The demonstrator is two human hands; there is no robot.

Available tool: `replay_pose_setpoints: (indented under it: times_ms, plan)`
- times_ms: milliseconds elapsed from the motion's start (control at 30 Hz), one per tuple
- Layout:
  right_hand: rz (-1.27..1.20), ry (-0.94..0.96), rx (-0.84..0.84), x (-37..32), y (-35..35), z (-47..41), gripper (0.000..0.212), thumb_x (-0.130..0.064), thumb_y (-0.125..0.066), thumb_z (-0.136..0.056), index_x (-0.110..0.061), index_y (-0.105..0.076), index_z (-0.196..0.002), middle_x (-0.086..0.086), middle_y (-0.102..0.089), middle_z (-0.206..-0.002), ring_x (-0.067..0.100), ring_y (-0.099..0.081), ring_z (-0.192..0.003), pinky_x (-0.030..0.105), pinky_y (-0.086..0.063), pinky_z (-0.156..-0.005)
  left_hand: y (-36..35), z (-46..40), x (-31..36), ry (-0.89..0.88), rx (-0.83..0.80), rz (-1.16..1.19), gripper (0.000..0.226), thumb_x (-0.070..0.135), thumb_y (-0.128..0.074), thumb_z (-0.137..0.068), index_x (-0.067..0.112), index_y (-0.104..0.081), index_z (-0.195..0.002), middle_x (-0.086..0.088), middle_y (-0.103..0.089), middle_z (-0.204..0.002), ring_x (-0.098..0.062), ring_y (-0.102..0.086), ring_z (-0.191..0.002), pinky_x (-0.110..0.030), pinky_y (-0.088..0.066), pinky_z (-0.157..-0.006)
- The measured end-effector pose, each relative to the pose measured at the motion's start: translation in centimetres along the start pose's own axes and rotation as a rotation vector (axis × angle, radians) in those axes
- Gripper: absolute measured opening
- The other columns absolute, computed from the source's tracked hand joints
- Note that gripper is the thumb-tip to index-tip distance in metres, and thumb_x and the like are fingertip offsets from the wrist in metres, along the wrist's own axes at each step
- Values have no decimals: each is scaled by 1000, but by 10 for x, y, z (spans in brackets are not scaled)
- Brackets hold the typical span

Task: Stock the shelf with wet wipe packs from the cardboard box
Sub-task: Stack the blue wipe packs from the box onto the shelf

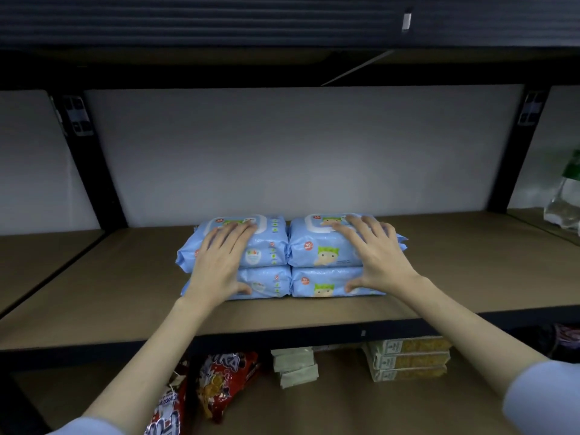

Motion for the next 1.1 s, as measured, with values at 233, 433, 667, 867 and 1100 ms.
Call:
replay_pose_setpoints:
  times_ms: [233,433,667,867,1100]
  plan:
    - [-35,20,30,-16,-28,-50,133,-62,-82,-17,-27,-30,-135,13,-51,-130,35,-53,-109,48,-42,-92,-24,-14,-51,47,-39,45,129,41,-89,-16,14,-38,-132,-6,-54,-131,-27,-50,-117,-37,-27,-101]
    - [-84,53,81,-36,-64,-110,130,-56,-85,-20,-25,-30,-133,13,-51,-127,37,-51,-109,49,-40,-92,-56,-30,-112,73,-26,25,126,39,-90,-18,12,-42,-132,-9,-53,-131,-31,-54,-116,-40,-29,-102]
    - [-130,56,156,-60,-106,-173,127,-50,-86,-15,-19,-43,-130,16,-55,-119,40,-54,-102,48,-44,-85,-87,-48,-178,89,-7,-1,122,32,-92,-21,5,-46,-130,-16,-54,-129,-35,-53,-115,-50,-38,-100]
    - [-156,40,163,-75,-123,-206,122,-44,-90,-27,-15,-44,-136,19,-49,-130,43,-46,-114,51,-36,-95,-102,-58,-215,124,0,-18,122,30,-93,-23,4,-45,-132,-17,-51,-132,-37,-50,-119,-49,-33,-104]
    - [-137,54,110,-82,-134,-231,119,-46,-87,-40,-20,-32,-142,14,-37,-140,36,-36,-124,46,-26,-102,-112,-68,-232,129,27,-28,119,26,-94,-26,2,-44,-132,-20,-50,-131,-40,-49,-118,-52,-33,-104]
Point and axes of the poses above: each hand's wrist, its own z-axis away from the middle knuckle, its own y-axis out of the back of the hand, x = y × z, the point moved 1 cm from there along -z, towards the middle knuckle
